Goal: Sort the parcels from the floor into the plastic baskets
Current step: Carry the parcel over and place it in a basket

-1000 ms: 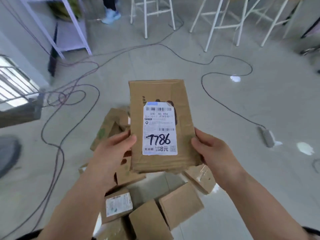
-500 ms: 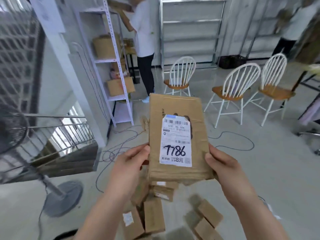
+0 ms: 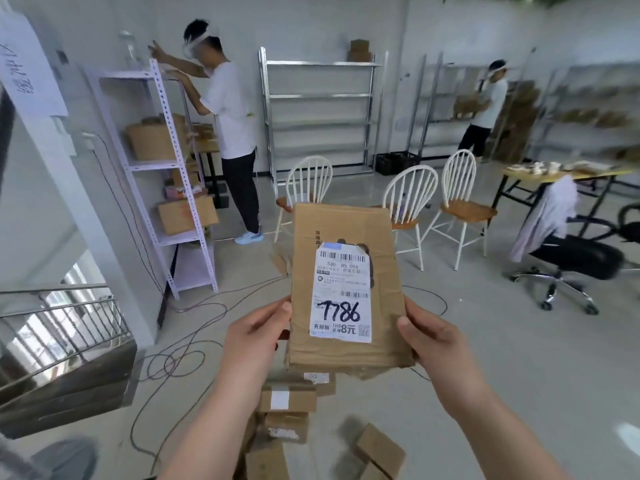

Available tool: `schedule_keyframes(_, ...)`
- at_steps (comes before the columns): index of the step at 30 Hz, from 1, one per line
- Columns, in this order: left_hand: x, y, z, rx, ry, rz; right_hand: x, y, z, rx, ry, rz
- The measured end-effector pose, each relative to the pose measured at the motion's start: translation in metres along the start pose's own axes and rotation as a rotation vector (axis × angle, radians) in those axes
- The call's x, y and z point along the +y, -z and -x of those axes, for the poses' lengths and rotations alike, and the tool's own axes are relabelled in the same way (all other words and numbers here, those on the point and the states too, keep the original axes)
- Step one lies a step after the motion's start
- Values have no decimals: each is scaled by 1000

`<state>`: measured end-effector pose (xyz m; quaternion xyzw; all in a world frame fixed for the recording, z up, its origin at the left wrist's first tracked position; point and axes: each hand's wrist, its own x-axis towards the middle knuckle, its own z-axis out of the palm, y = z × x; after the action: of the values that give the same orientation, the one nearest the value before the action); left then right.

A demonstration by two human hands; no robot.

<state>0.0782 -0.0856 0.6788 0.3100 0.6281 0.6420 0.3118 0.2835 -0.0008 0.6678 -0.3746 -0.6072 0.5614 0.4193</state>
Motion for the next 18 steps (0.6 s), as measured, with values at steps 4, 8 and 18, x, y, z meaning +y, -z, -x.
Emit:
schedule_keyframes(4, 3, -43, 2, -197, -35, 7, -3, 37, 25, 184, 32, 62)
schedule_keyframes(8, 13, -90, 6, -467, -39, 14, -13, 75, 62, 443, 36, 71)
schedule_keyframes(18, 16, -198, 90, -1300, -45, 28, -34, 97, 242, 1146, 24, 131)
